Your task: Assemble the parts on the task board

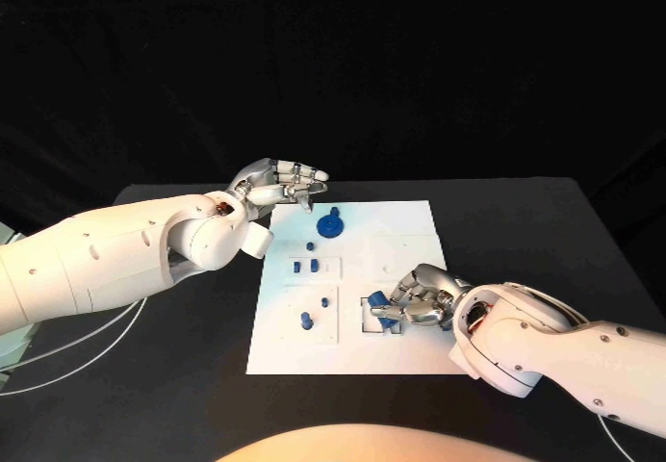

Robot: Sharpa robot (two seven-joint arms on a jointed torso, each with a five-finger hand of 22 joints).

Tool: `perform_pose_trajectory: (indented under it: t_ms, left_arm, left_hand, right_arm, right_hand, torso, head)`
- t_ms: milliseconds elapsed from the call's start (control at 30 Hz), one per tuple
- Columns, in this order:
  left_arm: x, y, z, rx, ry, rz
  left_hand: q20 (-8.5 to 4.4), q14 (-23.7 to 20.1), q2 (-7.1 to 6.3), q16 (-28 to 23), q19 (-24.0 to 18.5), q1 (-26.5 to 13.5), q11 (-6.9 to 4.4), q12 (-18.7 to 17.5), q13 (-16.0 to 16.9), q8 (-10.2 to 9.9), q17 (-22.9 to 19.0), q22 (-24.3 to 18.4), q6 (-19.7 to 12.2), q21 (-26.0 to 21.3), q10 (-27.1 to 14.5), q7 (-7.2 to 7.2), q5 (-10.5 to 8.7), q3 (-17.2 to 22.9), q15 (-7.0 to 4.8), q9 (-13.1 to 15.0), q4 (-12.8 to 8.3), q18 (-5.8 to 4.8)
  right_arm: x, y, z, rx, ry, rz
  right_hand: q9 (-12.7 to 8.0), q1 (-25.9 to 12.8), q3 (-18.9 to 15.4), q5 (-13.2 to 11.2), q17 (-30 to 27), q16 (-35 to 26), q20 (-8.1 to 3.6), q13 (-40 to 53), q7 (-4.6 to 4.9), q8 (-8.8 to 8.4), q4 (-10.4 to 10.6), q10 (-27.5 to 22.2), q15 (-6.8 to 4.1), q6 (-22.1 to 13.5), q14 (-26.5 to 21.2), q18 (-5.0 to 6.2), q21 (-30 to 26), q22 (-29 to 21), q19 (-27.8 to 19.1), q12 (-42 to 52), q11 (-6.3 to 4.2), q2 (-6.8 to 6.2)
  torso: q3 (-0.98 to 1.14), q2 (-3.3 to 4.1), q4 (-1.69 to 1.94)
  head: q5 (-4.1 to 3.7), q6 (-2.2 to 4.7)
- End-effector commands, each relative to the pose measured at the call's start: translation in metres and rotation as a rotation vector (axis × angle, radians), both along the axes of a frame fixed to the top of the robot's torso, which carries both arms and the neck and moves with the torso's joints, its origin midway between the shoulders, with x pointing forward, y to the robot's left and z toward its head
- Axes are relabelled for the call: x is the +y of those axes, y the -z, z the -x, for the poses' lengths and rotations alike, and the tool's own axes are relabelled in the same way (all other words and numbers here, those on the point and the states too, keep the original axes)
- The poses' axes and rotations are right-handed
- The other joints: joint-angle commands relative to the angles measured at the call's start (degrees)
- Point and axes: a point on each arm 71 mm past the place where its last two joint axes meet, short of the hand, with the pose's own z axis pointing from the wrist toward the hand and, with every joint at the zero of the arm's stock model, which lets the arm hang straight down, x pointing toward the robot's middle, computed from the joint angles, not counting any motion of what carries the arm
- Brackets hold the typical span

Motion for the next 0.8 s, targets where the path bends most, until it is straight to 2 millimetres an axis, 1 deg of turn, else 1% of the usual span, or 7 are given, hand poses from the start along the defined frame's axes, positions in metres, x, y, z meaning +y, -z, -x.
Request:
perform_pose_trajectory:
  t_ms: [33, 300, 400, 567, 667, 733, 800]
  left_arm:
    - [-0.0021, -0.0010, 0.0005, -0.001, 0.013, 0.013]
    - [-0.0028, -0.0010, 0.0007, 0.001, 0.017, 0.016]
    - [-0.0029, -0.0010, 0.0007, 0.001, 0.017, 0.016]
    - [-0.0027, -0.0009, 0.0006, 0.002, 0.017, 0.016]
    - [-0.0027, -0.0008, 0.0006, 0.003, 0.017, 0.016]
    - [-0.0027, -0.0008, 0.0006, 0.003, 0.017, 0.015]
    - [-0.0027, -0.0008, 0.0006, 0.004, 0.017, 0.015]
  left_hand:
    - [0.31, -0.2, 0.13, -0.1, -0.1, -0.4, 0.00, 0.2, -0.1, -0.1, -0.1, 0.0, -0.4, -0.3, -0.4, -0.15, 0.35, 0.0, 0.07, -0.1, 0.4, 0.85]
    - [0.33, -0.2, 0.16, -0.1, -0.1, -0.5, 0.01, 0.3, -0.1, -0.2, -0.1, -0.1, -0.4, -0.4, -0.4, -0.15, 0.38, 0.0, 0.09, -0.1, 0.5, 0.85]
    - [0.33, -0.2, 0.16, -0.1, -0.1, -0.5, 0.01, 0.3, -0.1, -0.2, -0.1, -0.1, -0.4, -0.4, -0.4, -0.15, 0.38, 0.0, 0.09, -0.1, 0.5, 0.85]
    - [0.34, -0.2, 0.24, -0.1, -0.1, -0.6, 0.01, 0.3, -0.1, -0.2, -0.1, -0.2, -0.5, -0.5, -0.4, -0.15, 0.40, 0.0, 0.09, -0.1, 0.5, 0.86]
    - [0.34, -0.2, 0.24, -0.1, -0.1, -0.6, 0.01, 0.3, -0.1, -0.2, -0.1, -0.2, -0.5, -0.5, -0.4, -0.15, 0.40, 0.0, 0.09, -0.1, 0.5, 0.86]
    - [0.34, -0.2, 0.24, -0.1, -0.1, -0.6, 0.01, 0.3, -0.1, -0.2, -0.1, -0.2, -0.5, -0.5, -0.4, -0.15, 0.40, 0.0, 0.09, -0.1, 0.5, 0.86]
    - [0.35, -0.3, 0.30, -0.1, -0.1, -0.6, 0.01, 0.3, -0.1, -0.2, -0.1, -0.2, -0.5, -0.5, -0.5, -0.15, 0.42, 0.1, 0.09, -0.1, 0.6, 0.86]
  right_arm:
    - [0.0022, 0.0025, 0.0022, 0.023, -0.021, 0.026]
    - [0.0038, 0.0033, 0.0019, 0.018, -0.018, 0.039]
    - [0.0045, 0.0036, 0.0011, 0.015, -0.016, 0.043]
    - [0.0071, 0.0037, 0.0007, 0.011, -0.019, 0.044]
    - [0.0081, 0.0035, -0.0002, 0.002, -0.018, 0.045]
    - [0.0084, 0.0035, -0.0010, -0.003, -0.016, 0.045]
    - [0.0090, 0.0036, -0.0018, -0.008, -0.015, 0.045]
  right_hand:
    - [0.9, -0.4, -0.3, 0.1, 11.0, -0.3, -0.28, 11.2, -1.67, 2.61, 0.0, 3.3, -0.52, 1.9, 5.1, -0.79, 0.0, 13.9, 4.9, -0.1, -0.47, 0.06]
    - [0.9, -0.5, -0.3, 0.1, 10.9, -0.4, -0.29, 11.2, -1.71, 2.67, 0.0, 3.3, -0.54, 2.0, 5.1, -0.77, -0.1, 13.9, 4.9, -0.1, -0.49, 0.11]
    - [0.9, -0.7, -0.4, 0.1, 10.9, -0.4, -0.34, 11.2, -1.76, 2.79, 0.0, 3.3, -0.59, 2.0, 5.1, -0.78, -0.1, 13.9, 4.9, -0.2, -0.54, 0.27]
    - [0.9, -1.0, -0.6, 0.1, 10.9, -0.4, -0.38, 11.2, -1.78, 2.87, 0.0, 3.3, -0.63, 2.0, 5.1, -0.77, -0.1, 13.9, 4.9, -0.2, -0.57, 0.31]
    - [0.9, -2.0, -1.2, 0.1, 10.9, -0.4, -0.45, 11.2, -1.82, 3.08, 0.0, 3.3, -0.68, 2.0, 5.1, -0.77, -0.2, 13.9, 4.9, -0.2, -0.61, 0.13]
    - [1.0, -4.0, -2.0, 0.1, 11.0, -0.4, -0.50, 11.2, -1.88, 3.41, 0.1, 3.3, -0.72, 1.9, 5.1, -0.76, -0.2, 13.9, 4.9, -0.3, -0.65, 0.37]
    - [1.0, -6.3, -2.7, 0.1, 11.0, -0.4, -0.54, 11.3, -1.94, 3.77, 0.1, 3.4, -0.77, 1.9, 5.1, -0.78, -0.1, 13.9, 4.9, -0.2, -0.69, 1.17]
  torso:
    - [0.02, 0.00, -0.05]
    - [-0.04, -0.06, -0.05]
    - [-0.03, -0.07, -0.02]
    - [-0.02, -0.03, -0.05]
    - [-0.03, -0.03, -0.03]
    - [-0.04, 0.01, -0.02]
    - [-0.05, 0.01, -0.01]
  head:
    - [0.04, -0.11]
    - [0.29, 0.17]
    - [0.38, 0.06]
    - [0.39, 0.33]
    - [0.32, 0.46]
    - [0.29, 0.53]
    - [0.28, 0.54]
